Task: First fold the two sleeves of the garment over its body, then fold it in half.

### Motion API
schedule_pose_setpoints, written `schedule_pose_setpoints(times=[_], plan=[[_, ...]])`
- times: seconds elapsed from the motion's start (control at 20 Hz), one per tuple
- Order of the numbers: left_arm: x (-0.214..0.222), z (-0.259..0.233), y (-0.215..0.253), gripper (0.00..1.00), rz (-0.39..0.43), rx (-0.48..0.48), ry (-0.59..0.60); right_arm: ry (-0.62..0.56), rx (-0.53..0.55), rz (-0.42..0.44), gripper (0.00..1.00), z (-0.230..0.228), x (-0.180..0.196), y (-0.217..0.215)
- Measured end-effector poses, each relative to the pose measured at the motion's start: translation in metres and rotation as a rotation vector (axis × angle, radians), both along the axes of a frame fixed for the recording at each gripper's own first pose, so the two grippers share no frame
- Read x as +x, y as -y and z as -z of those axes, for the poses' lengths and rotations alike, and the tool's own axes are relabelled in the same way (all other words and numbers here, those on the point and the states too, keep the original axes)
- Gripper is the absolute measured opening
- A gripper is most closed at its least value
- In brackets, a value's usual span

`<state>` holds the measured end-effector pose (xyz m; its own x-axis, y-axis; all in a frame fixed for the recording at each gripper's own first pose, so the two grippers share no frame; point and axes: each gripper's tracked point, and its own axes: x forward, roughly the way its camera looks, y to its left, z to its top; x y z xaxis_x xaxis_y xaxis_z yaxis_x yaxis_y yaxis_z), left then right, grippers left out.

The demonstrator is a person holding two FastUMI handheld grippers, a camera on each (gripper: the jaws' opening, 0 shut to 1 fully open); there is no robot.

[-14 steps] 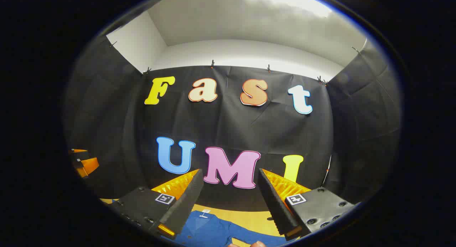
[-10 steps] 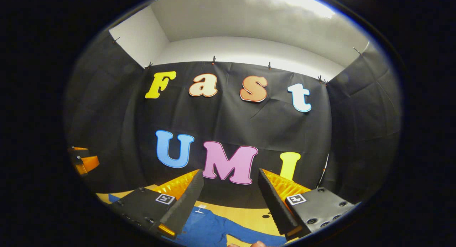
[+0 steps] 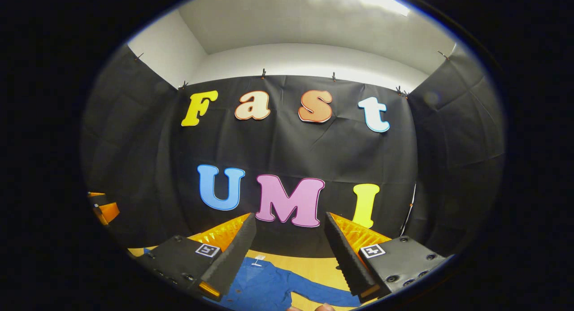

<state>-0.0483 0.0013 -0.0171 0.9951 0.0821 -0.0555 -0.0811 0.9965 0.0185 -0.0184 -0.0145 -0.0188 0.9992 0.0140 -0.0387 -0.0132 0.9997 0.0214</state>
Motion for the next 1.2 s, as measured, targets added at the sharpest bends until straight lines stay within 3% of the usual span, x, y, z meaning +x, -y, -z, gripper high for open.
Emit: schedule_pose_setpoints(times=[0.05,0.45,0.7,0.75,0.8,1.2], plan=[[-0.003,0.000,-0.002,0.80,-0.006,0.002,-0.001,-0.002,0.001,-0.006,0.93,0.002,0.000,-0.002],[-0.013,-0.004,-0.009,0.80,-0.018,0.037,0.005,-0.017,0.016,-0.030,0.93,0.008,-0.002,-0.018],[-0.012,-0.002,-0.006,0.82,-0.005,0.011,0.000,-0.006,-0.001,-0.017,0.93,0.003,-0.003,-0.013],[-0.012,-0.002,-0.006,0.82,-0.005,0.010,-0.002,-0.005,0.001,-0.014,0.97,0.002,-0.004,-0.012],[-0.010,-0.002,-0.007,0.82,-0.004,0.010,-0.004,-0.005,-0.001,-0.009,0.93,0.003,-0.005,-0.009],[-0.010,-0.006,-0.002,0.80,-0.002,-0.001,0.020,-0.013,-0.009,0.029,0.93,0.005,-0.013,0.009]])
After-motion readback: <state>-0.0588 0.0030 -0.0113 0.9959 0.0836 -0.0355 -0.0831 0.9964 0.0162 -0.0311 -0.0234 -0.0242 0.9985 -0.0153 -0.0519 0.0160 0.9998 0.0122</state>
